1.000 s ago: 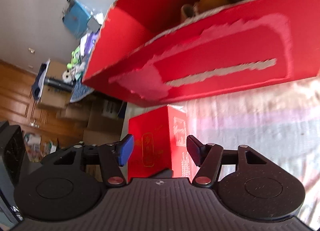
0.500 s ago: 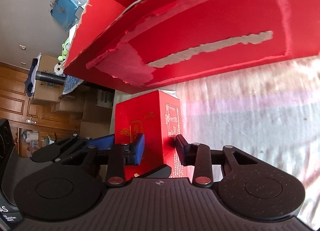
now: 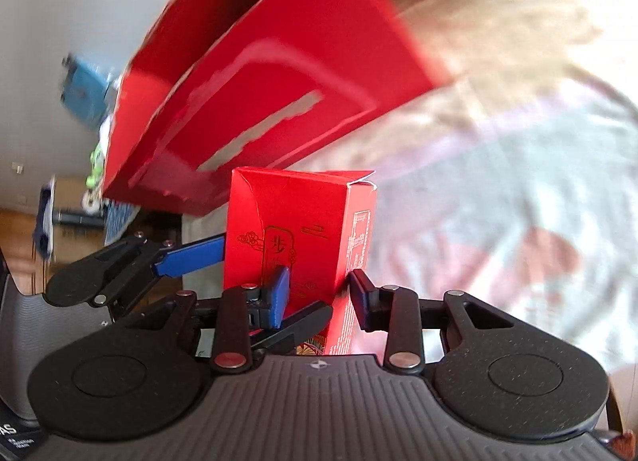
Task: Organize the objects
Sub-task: 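Grasp the small red gift box with the right tool and lift it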
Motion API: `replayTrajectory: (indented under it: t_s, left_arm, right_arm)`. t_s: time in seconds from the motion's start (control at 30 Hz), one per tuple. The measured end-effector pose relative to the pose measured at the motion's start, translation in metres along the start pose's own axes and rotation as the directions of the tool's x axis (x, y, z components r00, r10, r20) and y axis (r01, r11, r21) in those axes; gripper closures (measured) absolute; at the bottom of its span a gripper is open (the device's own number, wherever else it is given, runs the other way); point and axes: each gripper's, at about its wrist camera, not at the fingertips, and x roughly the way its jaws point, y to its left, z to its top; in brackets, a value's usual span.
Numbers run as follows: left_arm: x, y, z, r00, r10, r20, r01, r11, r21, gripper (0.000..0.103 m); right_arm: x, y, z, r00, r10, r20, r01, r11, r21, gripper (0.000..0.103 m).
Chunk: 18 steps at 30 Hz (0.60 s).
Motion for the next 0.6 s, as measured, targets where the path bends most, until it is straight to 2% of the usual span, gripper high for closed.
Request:
replayTrajectory:
  t_s: [0.13,0.3,0.47,0.6]
  left_arm:
    - [-0.002,-0.031,0.019,0.998,-0.037,0.044,0.031,0.99,0.136,0.027]
    - [-0.015,-0.068,0.041,0.987,-0.082,0.139,0.041,0.96,0.279,0.027]
    - [-0.039,-0.087,0.064,0.962,-0.124,0.245,0.033,0.939,0.342,0.027]
    - [-0.068,-0.093,0.079,0.927,-0.117,0.356,-0.012,0.94,0.341,0.026]
  right_arm:
    - [-0.034,-0.015,-0.005,0.996,-0.035,0.084,0.03,0.998,0.061,0.066]
    - [-0.083,-0.033,-0.007,0.975,-0.085,0.207,0.062,0.992,0.113,0.066]
    - [-0.124,-0.027,-0.004,0.932,-0.119,0.342,0.091,0.991,0.098,0.066]
    - [-0.149,-0.009,0.005,0.89,-0.097,0.446,0.093,0.995,0.031,0.066]
